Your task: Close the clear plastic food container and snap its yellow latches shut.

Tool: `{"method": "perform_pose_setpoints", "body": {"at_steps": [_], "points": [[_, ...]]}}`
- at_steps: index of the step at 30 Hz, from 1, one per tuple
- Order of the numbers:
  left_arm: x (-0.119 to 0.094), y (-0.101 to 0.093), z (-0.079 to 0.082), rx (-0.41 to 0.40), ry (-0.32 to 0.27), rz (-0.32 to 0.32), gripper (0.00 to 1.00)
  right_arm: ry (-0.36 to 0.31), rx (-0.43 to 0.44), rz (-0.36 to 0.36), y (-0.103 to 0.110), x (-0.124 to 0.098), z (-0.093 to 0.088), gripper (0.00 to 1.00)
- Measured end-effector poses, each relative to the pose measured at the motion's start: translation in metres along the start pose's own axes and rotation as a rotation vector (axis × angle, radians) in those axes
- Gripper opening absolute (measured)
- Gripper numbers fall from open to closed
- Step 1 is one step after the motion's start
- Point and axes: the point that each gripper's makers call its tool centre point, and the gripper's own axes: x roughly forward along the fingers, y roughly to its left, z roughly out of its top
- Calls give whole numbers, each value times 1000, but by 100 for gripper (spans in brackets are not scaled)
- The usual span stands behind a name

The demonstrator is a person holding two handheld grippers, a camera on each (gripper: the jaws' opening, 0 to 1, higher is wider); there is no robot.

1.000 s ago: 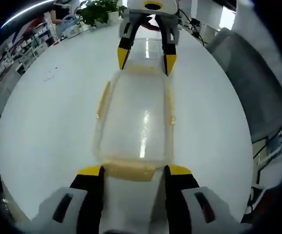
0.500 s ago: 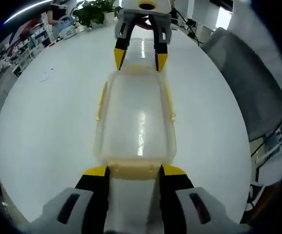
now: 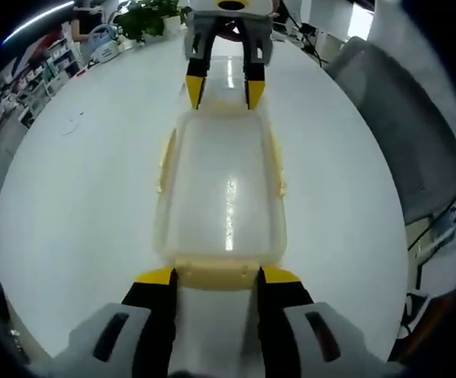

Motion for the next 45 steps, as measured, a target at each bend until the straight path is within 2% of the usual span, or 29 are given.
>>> {"method": "perform_pose_setpoints", "body": {"at_steps": [1,5,7,13,24,45], "points": [[0,0,-1,-18,4,5,40,4,0,-2,0,0,0,39],[-2,-1,1,5,2,26,39,9,4,-10,1,-1,-1,38],[-2,1,0,-19,-3,28,39,12,-8,-20,1,-2,-1,38],[-4,-4,-1,-8,9,30,39,10,0,-4,5,-2,1,38],[-20,-9,1,1,23,53,39,-17,-4,-5,10,-13,12,38],[-35,-4,20,1,27,100,39,-28,-37,-45,1,-38,13,38]]}}
